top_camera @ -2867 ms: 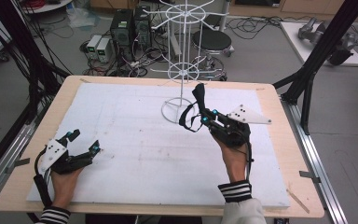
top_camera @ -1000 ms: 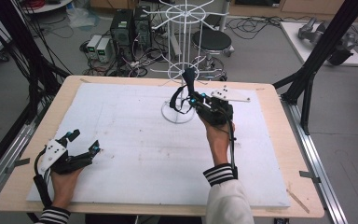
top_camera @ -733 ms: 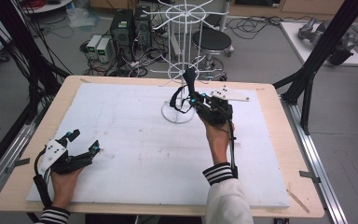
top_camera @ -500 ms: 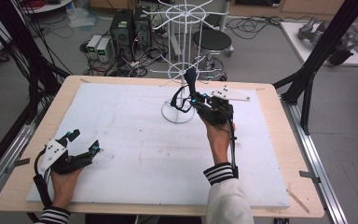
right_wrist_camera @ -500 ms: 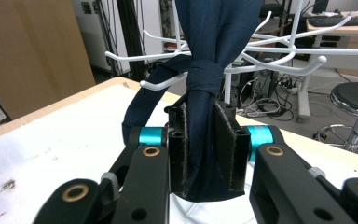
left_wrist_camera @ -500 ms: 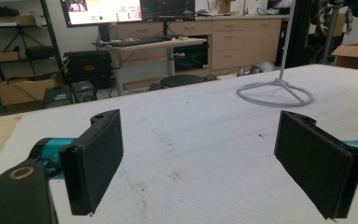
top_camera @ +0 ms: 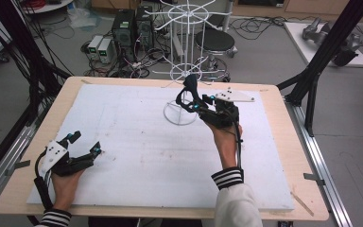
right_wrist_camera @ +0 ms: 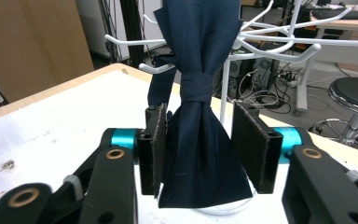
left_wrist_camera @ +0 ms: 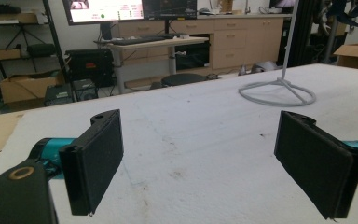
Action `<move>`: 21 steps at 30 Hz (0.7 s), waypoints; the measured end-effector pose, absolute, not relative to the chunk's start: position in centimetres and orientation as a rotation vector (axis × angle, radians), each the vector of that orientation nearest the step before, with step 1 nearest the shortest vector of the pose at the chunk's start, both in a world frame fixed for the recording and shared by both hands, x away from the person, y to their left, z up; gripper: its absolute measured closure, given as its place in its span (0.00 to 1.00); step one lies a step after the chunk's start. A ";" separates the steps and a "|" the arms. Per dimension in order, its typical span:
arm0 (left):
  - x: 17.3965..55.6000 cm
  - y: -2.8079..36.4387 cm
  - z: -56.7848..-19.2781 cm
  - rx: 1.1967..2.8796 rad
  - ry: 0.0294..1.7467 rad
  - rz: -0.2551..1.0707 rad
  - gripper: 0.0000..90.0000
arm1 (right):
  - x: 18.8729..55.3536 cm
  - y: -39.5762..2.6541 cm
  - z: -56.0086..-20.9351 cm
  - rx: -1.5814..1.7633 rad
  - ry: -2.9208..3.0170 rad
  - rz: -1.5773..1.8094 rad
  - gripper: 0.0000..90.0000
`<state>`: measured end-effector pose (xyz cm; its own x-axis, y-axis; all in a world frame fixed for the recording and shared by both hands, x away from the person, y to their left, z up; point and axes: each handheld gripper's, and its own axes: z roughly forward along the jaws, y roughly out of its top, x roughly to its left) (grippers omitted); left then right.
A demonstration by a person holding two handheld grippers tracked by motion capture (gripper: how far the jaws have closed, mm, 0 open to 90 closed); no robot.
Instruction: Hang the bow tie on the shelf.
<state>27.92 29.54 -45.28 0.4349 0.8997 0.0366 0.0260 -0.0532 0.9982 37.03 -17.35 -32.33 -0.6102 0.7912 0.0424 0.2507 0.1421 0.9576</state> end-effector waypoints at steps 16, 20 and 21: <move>27.9 29.5 -45.3 1.449 0.866 0.885 0.18 | 34.8 -18.3 -32.6 0.958 1.957 1.464 0.12; 27.7 29.6 -45.3 1.442 0.858 0.892 0.18 | 32.1 -19.7 -33.1 0.900 1.931 1.477 0.12; 27.7 29.6 -45.3 1.442 0.859 0.892 0.18 | 31.3 -20.1 -33.3 0.891 1.923 1.476 0.12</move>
